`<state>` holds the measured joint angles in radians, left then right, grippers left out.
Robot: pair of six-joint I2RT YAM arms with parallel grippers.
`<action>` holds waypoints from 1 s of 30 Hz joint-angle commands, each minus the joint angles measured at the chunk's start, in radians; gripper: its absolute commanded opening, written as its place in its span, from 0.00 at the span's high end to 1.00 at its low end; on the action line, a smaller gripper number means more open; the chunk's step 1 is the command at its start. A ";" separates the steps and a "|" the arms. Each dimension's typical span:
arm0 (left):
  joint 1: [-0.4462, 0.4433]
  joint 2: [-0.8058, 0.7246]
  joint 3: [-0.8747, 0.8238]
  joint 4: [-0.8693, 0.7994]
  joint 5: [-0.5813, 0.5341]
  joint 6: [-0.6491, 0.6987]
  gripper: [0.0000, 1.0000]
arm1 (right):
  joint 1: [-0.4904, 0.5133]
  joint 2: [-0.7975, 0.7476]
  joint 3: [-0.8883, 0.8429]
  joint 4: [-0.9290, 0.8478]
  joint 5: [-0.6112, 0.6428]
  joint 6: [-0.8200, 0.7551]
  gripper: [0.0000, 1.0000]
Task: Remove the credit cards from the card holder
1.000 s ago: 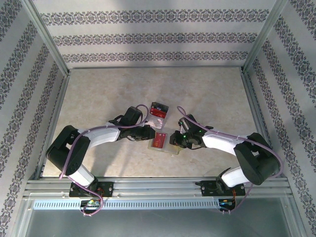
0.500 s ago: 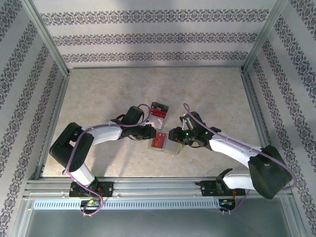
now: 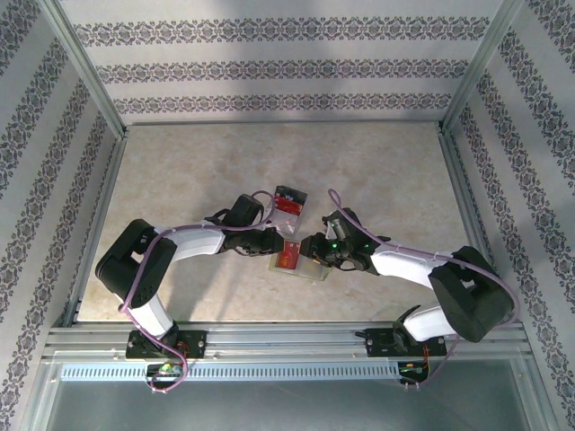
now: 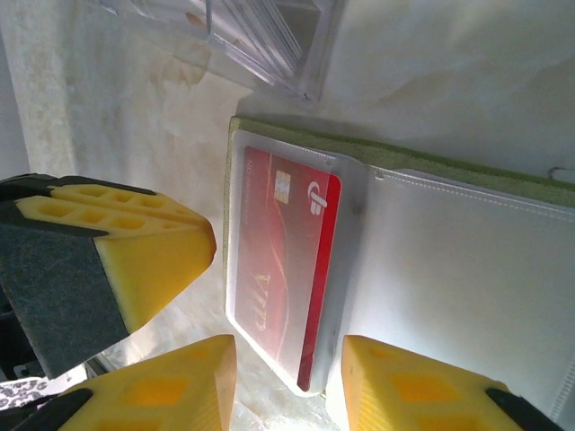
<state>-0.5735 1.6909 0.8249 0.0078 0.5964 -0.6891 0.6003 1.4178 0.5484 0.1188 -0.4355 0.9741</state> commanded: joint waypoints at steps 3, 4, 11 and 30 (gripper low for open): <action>0.012 0.024 0.017 -0.007 -0.017 0.018 0.87 | 0.009 0.032 -0.015 0.051 -0.021 0.019 0.67; 0.012 0.026 0.018 -0.006 -0.019 0.018 0.88 | 0.010 0.034 -0.017 0.056 -0.020 0.020 0.67; 0.012 0.038 0.022 -0.028 -0.030 0.032 0.88 | 0.009 0.054 -0.027 0.085 -0.031 0.024 0.70; 0.012 0.063 0.019 -0.046 -0.046 0.055 0.91 | 0.011 0.118 -0.021 0.134 -0.065 0.024 0.76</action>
<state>-0.5735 1.7351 0.8276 -0.0143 0.5674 -0.6586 0.6003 1.5192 0.5335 0.2306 -0.4847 0.9966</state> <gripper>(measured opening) 0.088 0.240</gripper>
